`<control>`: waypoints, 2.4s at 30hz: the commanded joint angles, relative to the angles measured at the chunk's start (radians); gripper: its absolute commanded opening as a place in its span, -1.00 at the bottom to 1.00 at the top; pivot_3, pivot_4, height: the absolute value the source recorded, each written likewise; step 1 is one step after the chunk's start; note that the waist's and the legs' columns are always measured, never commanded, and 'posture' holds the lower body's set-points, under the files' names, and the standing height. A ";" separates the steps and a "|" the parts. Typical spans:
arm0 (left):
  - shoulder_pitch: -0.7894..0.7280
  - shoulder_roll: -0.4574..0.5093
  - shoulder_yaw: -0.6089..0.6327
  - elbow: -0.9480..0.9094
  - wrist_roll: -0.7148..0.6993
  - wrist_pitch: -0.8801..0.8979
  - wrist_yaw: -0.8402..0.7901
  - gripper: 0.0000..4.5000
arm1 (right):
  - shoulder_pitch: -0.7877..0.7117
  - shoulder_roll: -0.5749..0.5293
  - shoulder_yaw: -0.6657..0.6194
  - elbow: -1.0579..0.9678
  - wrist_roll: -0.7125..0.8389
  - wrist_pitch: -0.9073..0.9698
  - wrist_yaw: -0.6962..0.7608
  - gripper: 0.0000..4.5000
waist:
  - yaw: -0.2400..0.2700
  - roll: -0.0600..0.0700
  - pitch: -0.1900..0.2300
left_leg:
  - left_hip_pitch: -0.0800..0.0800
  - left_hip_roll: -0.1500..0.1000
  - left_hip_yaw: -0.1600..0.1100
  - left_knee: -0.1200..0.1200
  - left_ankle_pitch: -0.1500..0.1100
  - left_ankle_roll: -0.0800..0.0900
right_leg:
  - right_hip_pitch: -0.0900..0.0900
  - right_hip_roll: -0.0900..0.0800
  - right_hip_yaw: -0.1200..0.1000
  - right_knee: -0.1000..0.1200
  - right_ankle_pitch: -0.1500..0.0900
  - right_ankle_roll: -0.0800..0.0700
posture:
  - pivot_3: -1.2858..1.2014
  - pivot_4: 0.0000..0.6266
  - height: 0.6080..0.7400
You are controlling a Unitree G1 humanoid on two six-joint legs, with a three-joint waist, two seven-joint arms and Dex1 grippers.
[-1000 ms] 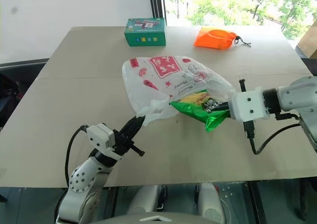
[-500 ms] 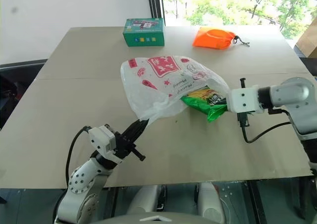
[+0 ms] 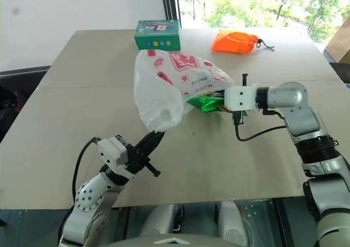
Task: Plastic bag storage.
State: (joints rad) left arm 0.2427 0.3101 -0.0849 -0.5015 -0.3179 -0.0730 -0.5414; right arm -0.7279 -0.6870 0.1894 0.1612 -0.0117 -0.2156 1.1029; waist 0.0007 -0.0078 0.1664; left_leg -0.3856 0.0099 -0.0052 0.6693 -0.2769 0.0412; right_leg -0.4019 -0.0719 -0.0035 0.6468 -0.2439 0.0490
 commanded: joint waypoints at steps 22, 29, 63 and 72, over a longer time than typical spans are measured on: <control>-0.040 0.001 0.067 0.002 -0.077 0.014 -0.016 -1.00 | -0.088 0.004 -0.112 -0.203 0.097 0.158 -0.134 -0.98 | -0.010 0.000 0.000 | 0.000 0.000 -0.001 -0.001 0.000 0.000 | 0.000 0.000 -0.001 0.000 0.000 0.000 | 0.03 -0.52 1.00; -0.059 -0.010 0.066 -0.004 -0.106 0.036 -0.015 -1.00 | -0.163 0.153 0.020 0.049 -0.129 -0.009 -0.327 -0.98 | -0.015 0.000 0.000 | 0.000 0.000 0.000 -0.001 0.000 0.000 | 0.000 0.000 -0.001 0.001 0.000 0.000 | 0.03 -0.52 1.00; -0.103 -0.031 0.095 0.002 -0.064 0.085 0.051 -0.13 | 0.497 0.241 -0.260 -0.613 0.382 0.885 -0.639 0.20 | -0.013 -0.001 0.000 | -0.007 -0.003 -0.005 0.002 0.001 -0.001 | -0.009 0.000 -0.001 0.013 0.000 0.000 | 0.03 -0.52 1.00; -0.138 0.008 0.013 -0.063 0.074 0.120 0.081 0.32 | 0.439 0.397 -0.276 -0.409 0.344 0.904 -0.808 0.20 | -0.011 -0.001 0.000 | -0.007 -0.004 -0.005 0.002 0.001 -0.001 | -0.009 0.001 -0.001 0.013 0.000 0.000 | 0.03 -0.52 1.00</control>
State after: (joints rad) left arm 0.1157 0.3117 -0.0581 -0.5136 -0.2645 0.0371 -0.4733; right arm -0.2720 -0.2989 -0.0587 -0.2453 0.3296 0.6990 0.3146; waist -0.0102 -0.0084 0.1661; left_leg -0.3930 0.0060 -0.0102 0.6718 -0.2761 0.0402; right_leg -0.4115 -0.0707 -0.0048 0.6597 -0.2440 0.0491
